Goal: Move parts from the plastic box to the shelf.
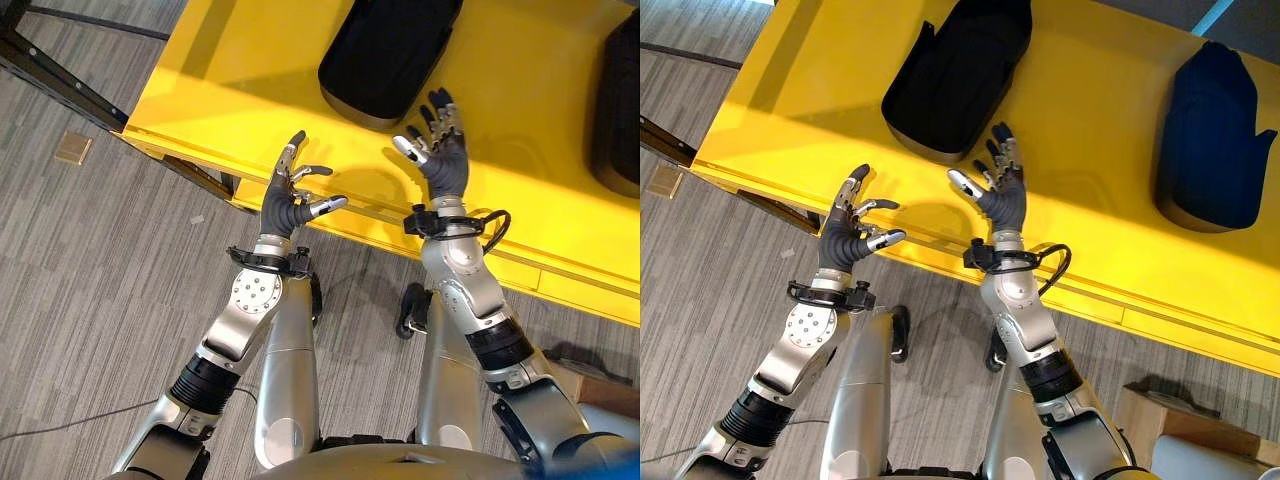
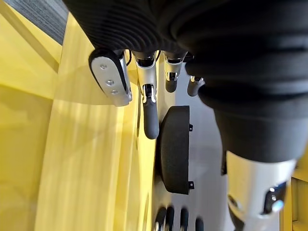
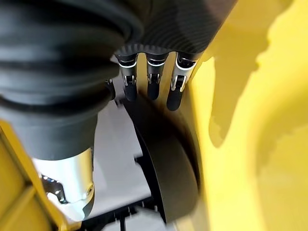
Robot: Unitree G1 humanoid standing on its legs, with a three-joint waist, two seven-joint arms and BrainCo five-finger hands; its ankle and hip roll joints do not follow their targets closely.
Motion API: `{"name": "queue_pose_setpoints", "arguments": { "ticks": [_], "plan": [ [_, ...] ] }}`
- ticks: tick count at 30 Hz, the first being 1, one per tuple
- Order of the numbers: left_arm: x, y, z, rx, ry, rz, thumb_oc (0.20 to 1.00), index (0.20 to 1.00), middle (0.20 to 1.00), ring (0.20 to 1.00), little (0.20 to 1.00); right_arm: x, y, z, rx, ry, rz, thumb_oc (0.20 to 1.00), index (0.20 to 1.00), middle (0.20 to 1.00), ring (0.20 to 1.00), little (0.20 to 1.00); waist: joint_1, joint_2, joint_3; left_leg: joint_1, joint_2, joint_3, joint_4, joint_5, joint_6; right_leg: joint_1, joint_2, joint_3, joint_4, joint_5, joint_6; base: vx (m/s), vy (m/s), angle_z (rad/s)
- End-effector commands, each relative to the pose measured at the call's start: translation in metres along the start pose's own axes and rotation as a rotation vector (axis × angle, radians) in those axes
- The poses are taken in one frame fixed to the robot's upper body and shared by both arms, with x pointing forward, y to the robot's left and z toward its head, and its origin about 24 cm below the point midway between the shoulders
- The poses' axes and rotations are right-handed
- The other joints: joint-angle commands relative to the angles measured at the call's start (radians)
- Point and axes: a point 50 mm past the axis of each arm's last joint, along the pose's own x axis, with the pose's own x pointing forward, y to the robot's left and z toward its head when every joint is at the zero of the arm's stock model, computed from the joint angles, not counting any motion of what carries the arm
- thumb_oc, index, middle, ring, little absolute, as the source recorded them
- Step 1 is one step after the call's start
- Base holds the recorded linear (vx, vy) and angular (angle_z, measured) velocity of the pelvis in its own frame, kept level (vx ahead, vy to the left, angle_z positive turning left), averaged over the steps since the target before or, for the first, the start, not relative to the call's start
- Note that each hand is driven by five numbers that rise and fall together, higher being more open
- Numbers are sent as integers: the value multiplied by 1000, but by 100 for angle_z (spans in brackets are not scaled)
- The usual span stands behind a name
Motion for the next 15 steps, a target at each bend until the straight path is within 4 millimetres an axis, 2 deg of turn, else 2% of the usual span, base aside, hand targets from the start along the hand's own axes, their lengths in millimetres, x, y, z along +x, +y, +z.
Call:
{"name": "queue_pose_setpoints", "arguments": {
  "ticks": [1, 3, 8, 10, 11, 13, 15],
  "plan": [
    [-1, 7, 9, 88, -54, 13, 1000, 1000, 1000, 1000, 1000, -10, -9, 25, -6, -134, -32, 1000, 1000, 1000, 1000, 1000, -25, 15, 21, 27, 27, -11, 13, -95, -36, 20, 5, -21, -60, 63, 25, 0, 0, 0],
    [-2, 13, 28, 119, -152, 29, 1000, 1000, 1000, 1000, 1000, -19, -19, 31, -38, -166, -45, 1000, 1000, 1000, 1000, 1000, -33, 14, 20, 40, 31, -10, -1, -92, -35, 27, 5, -20, -67, 64, 27, 0, 0, 0],
    [-4, 22, 60, 155, -320, 87, 1000, 1000, 1000, 1000, 1000, -33, -34, 34, -92, -174, -60, 1000, 1000, 1000, 1000, 1000, -47, 10, 14, 68, 35, -10, -34, -81, -35, 49, 6, -21, -92, 72, 31, 2, -6, -1],
    [-4, 25, 73, 183, -395, 112, 1000, 1000, 1000, 1000, 1000, -37, -36, 36, -104, -179, -55, 1000, 1000, 1000, 1000, 1000, -51, 10, 11, 82, 36, -9, -49, -76, -37, 59, 7, -22, -103, 76, 33, 0, 0, 0],
    [-4, 25, 73, 183, -395, 113, 1000, 1000, 1000, 1000, 1000, -37, -36, 36, -104, -178, -55, 1000, 1000, 1000, 1000, 1000, -52, 9, 11, 83, 36, -9, -51, -75, -37, 60, 7, -22, -105, 77, 33, 0, 0, 0],
    [-2, 27, 89, 253, -501, 146, 1000, 1000, 1000, 1000, 1000, -39, -37, 36, -105, -181, -44, 1000, 1000, 1000, 1000, 1000, -56, 9, 9, 94, 39, -6, -58, -74, -39, 68, 6, -21, -110, 78, 35, 0, 0, 0],
    [6, 27, 99, 298, -578, 192, 1000, 1000, 1000, 1000, 1000, -37, -38, 34, -108, -175, -44, 1000, 1000, 1000, 1000, 1000, -59, 10, 5, 111, 40, -4, -70, -70, -40, 83, 6, -19, -121, 80, 36, 0, 0, 0]
  ]
}}
